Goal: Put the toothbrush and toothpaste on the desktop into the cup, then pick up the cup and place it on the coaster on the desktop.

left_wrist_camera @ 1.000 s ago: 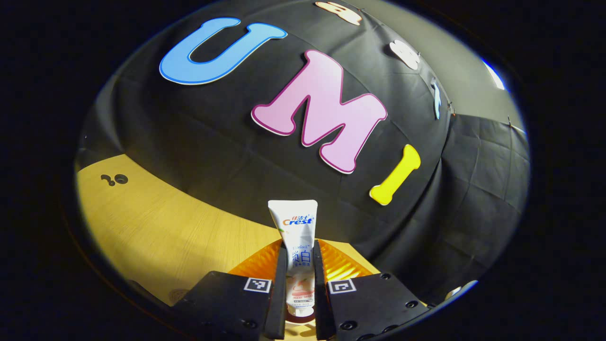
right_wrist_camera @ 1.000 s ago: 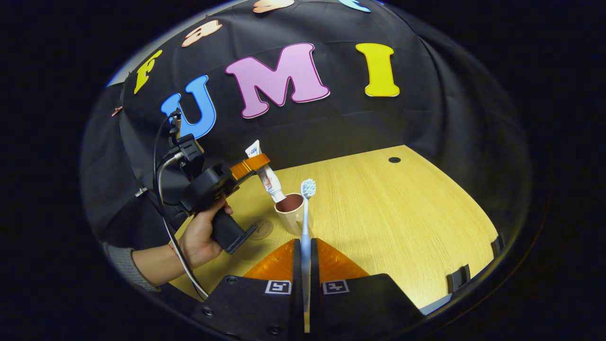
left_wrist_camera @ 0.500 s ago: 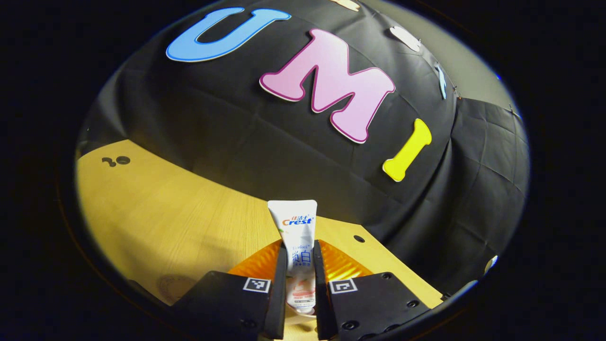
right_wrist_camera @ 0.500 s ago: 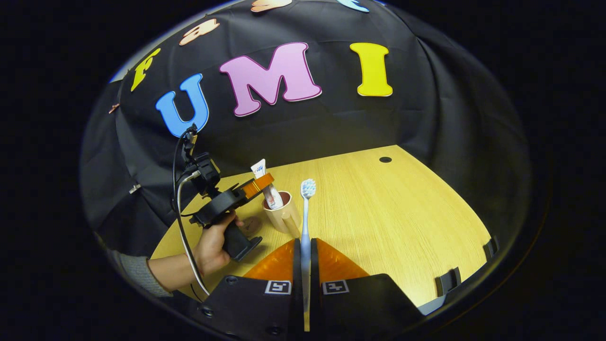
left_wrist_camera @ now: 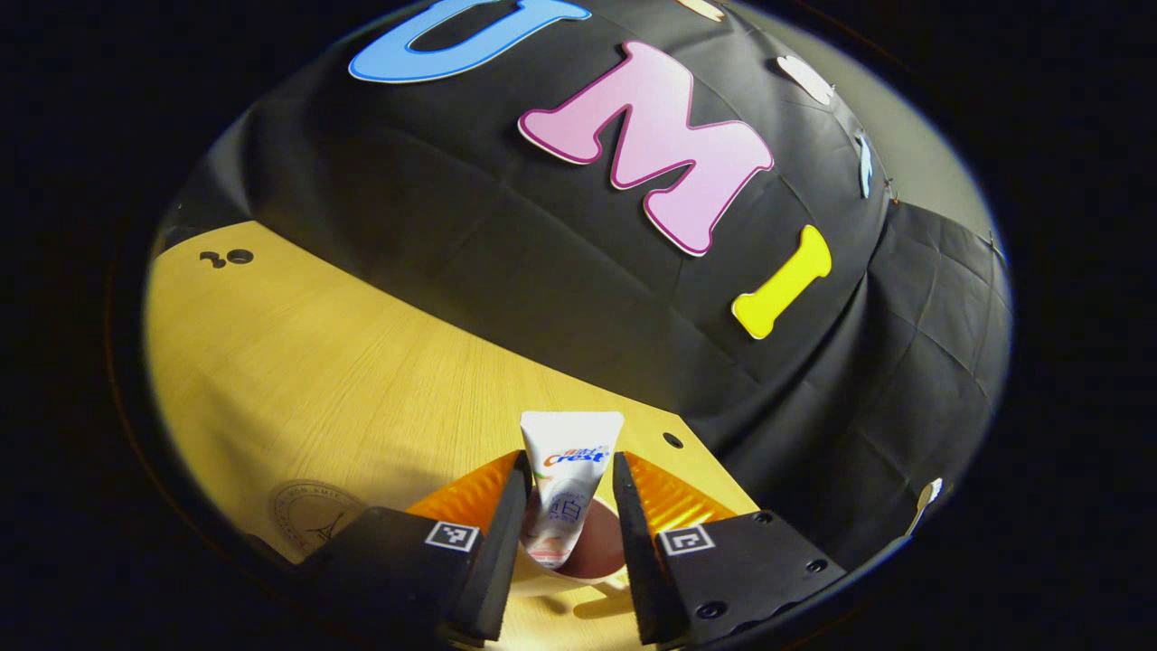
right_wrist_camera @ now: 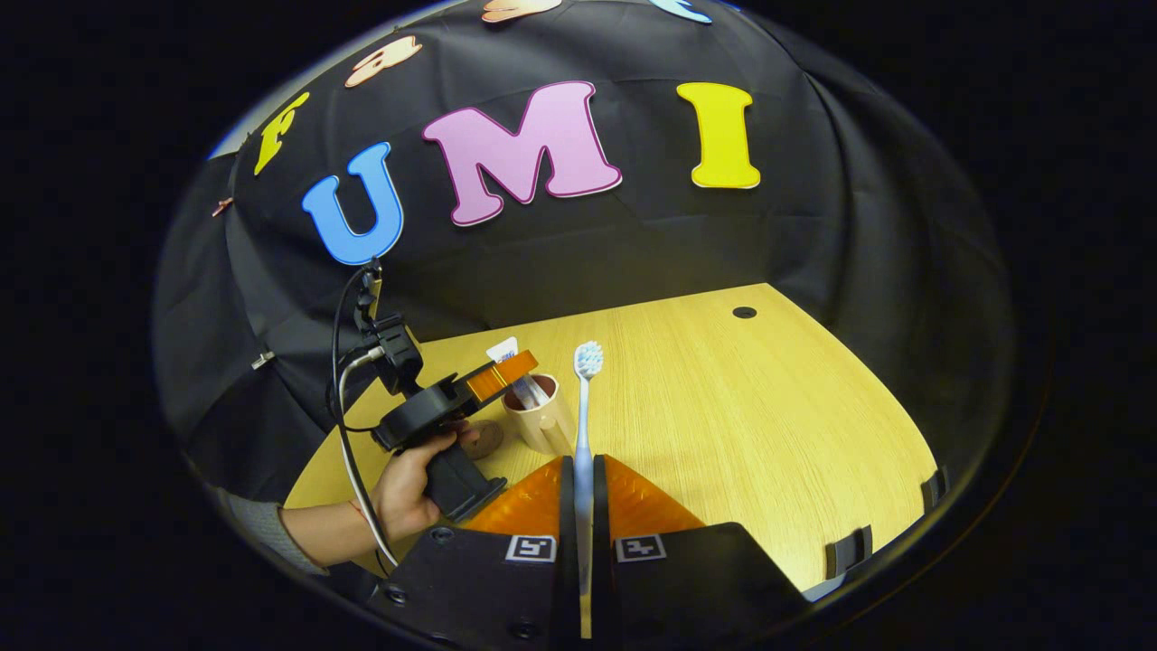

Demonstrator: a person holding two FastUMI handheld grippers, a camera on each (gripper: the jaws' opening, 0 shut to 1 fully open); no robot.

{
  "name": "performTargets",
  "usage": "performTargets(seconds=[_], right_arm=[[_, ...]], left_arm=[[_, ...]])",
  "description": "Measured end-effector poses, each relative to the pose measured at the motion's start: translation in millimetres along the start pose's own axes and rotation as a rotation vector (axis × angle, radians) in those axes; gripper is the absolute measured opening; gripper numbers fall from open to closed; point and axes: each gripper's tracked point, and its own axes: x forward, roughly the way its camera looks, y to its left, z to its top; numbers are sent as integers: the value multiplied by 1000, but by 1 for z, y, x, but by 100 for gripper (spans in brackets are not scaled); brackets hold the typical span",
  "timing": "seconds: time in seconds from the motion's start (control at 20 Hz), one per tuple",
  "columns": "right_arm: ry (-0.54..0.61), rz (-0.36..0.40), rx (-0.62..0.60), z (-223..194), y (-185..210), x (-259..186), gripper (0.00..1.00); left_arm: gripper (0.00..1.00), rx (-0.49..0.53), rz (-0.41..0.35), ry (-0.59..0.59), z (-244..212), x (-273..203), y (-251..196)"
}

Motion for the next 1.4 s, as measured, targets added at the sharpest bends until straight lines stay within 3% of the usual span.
performTargets(seconds=[0.05, 0.1, 0.15, 0.5, 0.85, 0.95, 1.0, 1.4], right_arm=[[-6, 9, 4, 4, 2, 2, 9], [-14, 18, 10, 10, 4, 4, 9], [-26, 31, 18, 17, 7, 8, 9], [-134, 108, 134, 72, 24, 40, 9], [-230, 142, 248, 109, 38, 96, 9], [-250, 146, 255, 110, 44, 114, 14], [-254, 146, 254, 110, 46, 123, 9], [-266, 113, 253, 94, 43, 195, 9]], left_arm=[[61, 1, 9, 0, 2, -2, 0], [56, 9, 23, 4, 3, -6, 2], [70, 19, 29, 11, 5, -11, 3], [71, 64, 23, 13, 23, -49, -1], [70, 0, 39, 20, 29, -141, 2], [70, -5, 58, 18, 26, -170, 10], [70, -3, 72, 19, 24, -183, 16], [70, 11, 166, 24, 15, -256, 59]])
